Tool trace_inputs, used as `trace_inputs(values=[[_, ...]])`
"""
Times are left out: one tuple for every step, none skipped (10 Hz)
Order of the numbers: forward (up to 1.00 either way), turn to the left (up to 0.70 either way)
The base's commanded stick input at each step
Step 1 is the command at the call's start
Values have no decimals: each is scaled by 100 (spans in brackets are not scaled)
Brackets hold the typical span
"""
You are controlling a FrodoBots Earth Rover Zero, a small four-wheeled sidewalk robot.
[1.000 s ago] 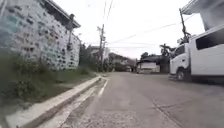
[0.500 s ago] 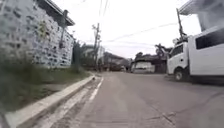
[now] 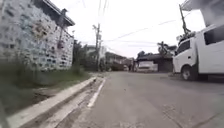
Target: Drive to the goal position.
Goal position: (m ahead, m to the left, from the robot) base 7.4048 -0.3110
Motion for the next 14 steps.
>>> trace_inputs(values=[[70,-20],[70,-32],[70,-35],[70,-33],[70,-30],[70,-22],[70,-9],[70,0],[70,0],[70,0],[70,0],[70,0],[70,0],[70,0]])
